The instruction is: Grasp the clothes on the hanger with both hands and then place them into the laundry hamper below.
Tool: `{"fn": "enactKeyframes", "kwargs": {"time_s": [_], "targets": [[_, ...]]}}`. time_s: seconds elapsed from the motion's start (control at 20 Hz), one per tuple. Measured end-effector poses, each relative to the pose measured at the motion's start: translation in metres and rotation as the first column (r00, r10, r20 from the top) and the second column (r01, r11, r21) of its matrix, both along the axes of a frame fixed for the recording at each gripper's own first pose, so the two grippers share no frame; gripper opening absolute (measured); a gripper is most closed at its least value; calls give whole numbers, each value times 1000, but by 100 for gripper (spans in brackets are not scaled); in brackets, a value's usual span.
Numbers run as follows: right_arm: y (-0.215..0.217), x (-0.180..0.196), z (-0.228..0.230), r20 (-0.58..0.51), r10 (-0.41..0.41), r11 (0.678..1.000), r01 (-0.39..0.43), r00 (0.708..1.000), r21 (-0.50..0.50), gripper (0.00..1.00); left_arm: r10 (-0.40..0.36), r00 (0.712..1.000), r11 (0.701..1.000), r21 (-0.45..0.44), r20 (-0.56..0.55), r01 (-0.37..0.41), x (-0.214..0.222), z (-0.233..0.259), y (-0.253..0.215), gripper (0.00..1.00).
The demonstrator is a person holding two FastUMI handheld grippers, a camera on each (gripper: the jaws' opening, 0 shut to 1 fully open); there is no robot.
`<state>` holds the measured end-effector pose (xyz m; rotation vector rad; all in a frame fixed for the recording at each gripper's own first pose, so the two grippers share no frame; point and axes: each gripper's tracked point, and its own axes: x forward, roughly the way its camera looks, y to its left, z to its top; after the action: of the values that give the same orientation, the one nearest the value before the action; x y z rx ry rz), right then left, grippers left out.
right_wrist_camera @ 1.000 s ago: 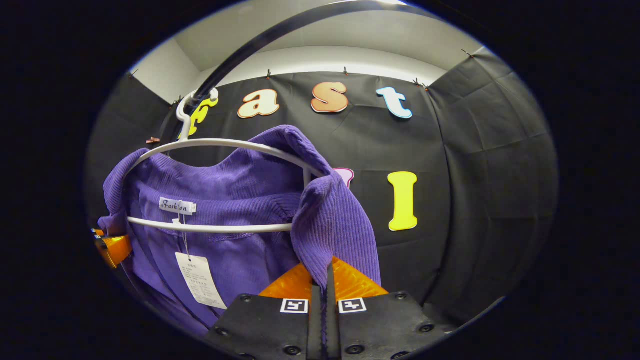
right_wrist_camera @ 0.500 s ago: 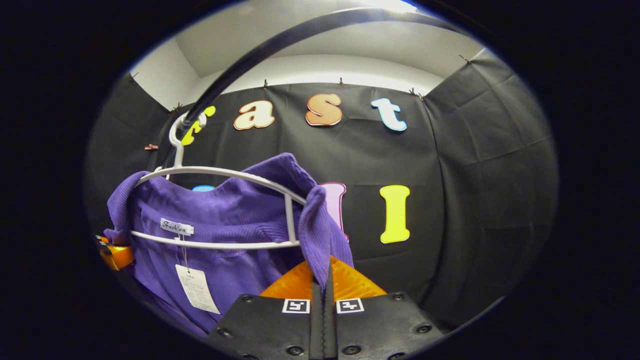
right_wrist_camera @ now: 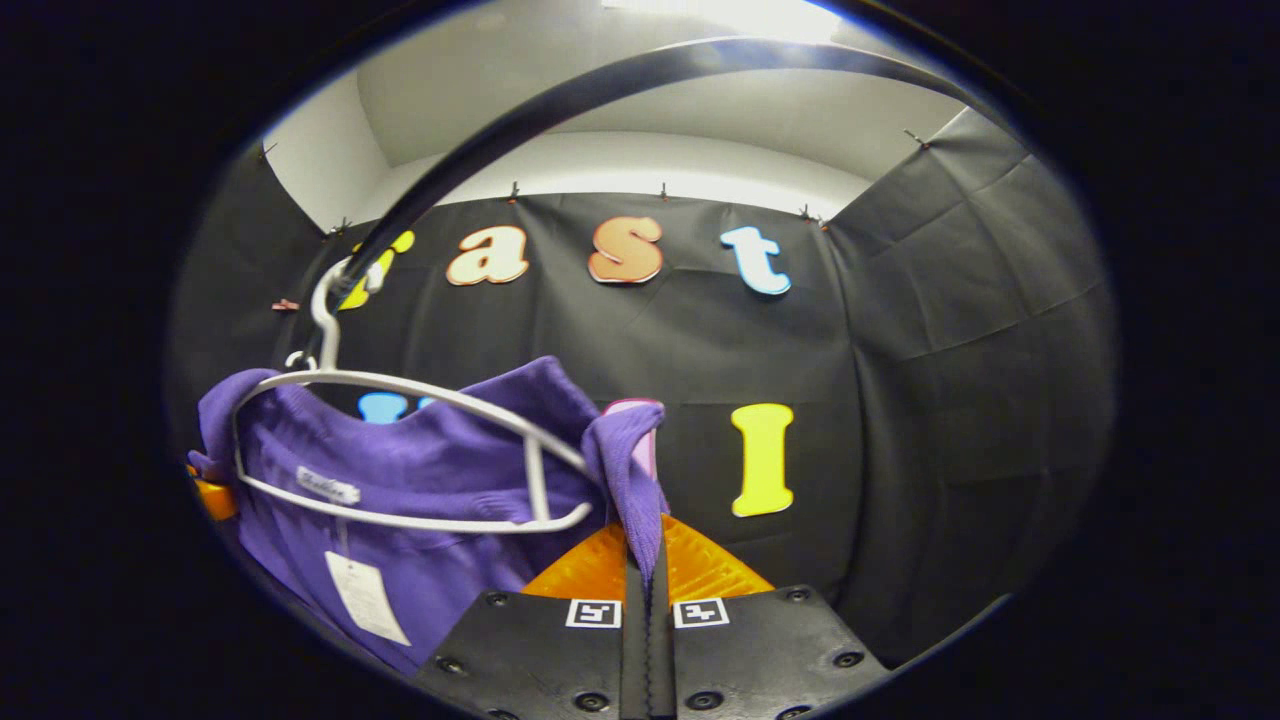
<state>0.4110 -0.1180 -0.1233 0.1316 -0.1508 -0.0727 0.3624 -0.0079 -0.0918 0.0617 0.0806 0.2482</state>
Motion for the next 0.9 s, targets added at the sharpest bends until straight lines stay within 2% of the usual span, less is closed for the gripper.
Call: {"fn": "enactKeyframes", "kwargs": {"time_s": [0.1, 0.15, 0.2, 0.25, 0.3, 0.4, 0.7, 0.75, 0.9], "targets": [[-16, 8, 3, 8, -44, 999, 44, 999, 18, 4, 9, 1000, 1000, 14, 16, -10, 1, 13, 10, 5], [-20, 12, 1, 6, -59, 998, 58, 998, 24, 0, 19, 1000, 1000, 20, 25, -19, 2, 21, 17, 5], [-24, 17, -1, 3, -71, 997, 71, 997, 28, 4, 21, 999, 1000, 15, 27, -21, 5, 25, 21, 5], [-26, 21, -8, -12, -78, 996, 78, 997, 33, 9, 20, 999, 1000, 8, 28, -20, 8, 29, 23, 5], [-25, 26, -19, -37, -80, 996, 81, 996, 37, 4, 17, 1000, 1000, 8, 22, -17, 9, 31, 24, 5], [-21, 35, -48, -108, -66, 996, 72, 992, 53, 5, -2, 1000, 1000, 17, 6, 2, 12, 32, 23, 5], [26, 28, -121, -269, 75, 994, -51, 960, 95, 5, -19, 999, 999, -40, -37, 17, 15, 22, 28, 5], [37, 24, -131, -293, 105, 992, -78, 950, 102, 0, -20, 999, 999, -50, -44, 18, 14, 23, 29, 5], [67, 10, -152, -343, 194, 979, -161, 919, 123, 9, -5, 999, 999, -51, -37, 3, 9, 40, 45, 5]]}}
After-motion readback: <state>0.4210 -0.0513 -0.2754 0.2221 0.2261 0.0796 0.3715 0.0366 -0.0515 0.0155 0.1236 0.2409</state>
